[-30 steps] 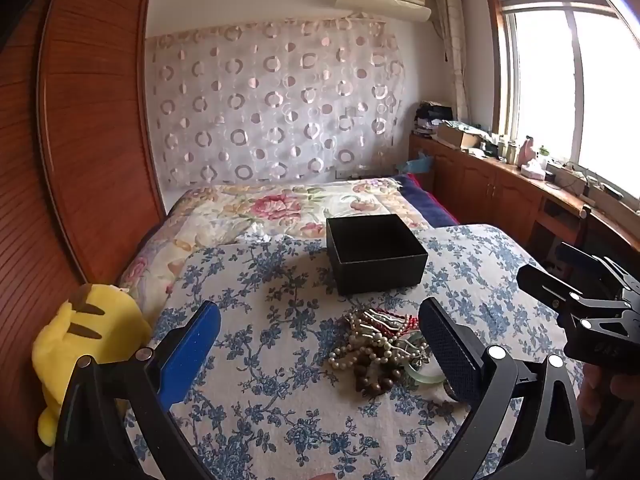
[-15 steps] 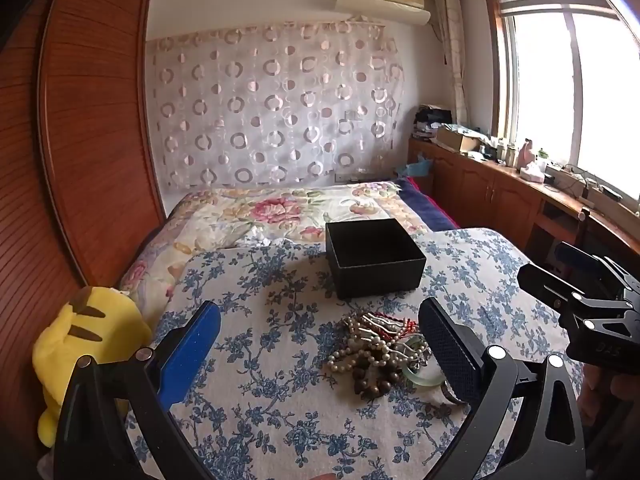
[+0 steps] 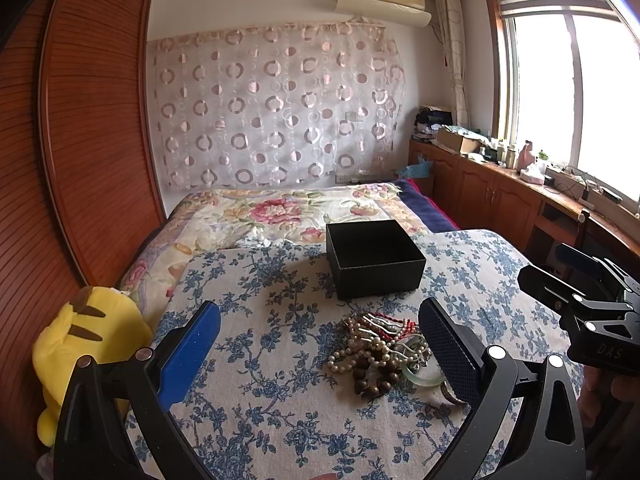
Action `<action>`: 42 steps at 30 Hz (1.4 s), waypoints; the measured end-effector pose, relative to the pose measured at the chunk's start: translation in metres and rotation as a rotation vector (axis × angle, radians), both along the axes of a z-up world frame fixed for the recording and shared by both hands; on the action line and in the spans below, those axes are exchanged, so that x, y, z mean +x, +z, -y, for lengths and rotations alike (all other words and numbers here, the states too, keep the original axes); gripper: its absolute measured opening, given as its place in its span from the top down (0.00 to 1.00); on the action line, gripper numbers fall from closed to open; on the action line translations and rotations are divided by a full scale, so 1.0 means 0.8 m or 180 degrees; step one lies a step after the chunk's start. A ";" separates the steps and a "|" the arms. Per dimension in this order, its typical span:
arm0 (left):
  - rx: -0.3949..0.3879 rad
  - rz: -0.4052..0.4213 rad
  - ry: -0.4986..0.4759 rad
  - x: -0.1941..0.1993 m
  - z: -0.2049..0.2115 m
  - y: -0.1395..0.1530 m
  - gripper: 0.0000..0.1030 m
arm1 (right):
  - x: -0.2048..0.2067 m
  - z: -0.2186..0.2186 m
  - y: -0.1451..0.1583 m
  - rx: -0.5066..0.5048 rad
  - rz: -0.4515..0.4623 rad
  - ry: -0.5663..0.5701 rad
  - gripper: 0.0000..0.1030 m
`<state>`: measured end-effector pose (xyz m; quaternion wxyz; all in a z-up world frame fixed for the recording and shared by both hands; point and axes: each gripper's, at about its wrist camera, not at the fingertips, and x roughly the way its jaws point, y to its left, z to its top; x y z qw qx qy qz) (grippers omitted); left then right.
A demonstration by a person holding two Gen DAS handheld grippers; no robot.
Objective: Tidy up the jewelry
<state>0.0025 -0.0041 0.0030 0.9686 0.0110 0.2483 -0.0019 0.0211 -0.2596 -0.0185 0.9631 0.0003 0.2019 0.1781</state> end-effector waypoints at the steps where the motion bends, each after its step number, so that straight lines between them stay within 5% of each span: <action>1: 0.0001 0.0001 0.0000 -0.001 0.000 0.000 0.07 | 0.000 0.000 0.000 0.0000 0.0001 -0.0002 0.02; 29: -0.0020 -0.0015 0.0002 -0.008 -0.002 0.021 0.07 | -0.002 0.000 0.003 0.0012 -0.0019 0.0001 0.02; 42: -0.0074 -0.0146 0.0011 0.008 -0.012 -0.012 0.07 | 0.013 -0.002 -0.016 -0.0016 -0.0151 0.0031 0.02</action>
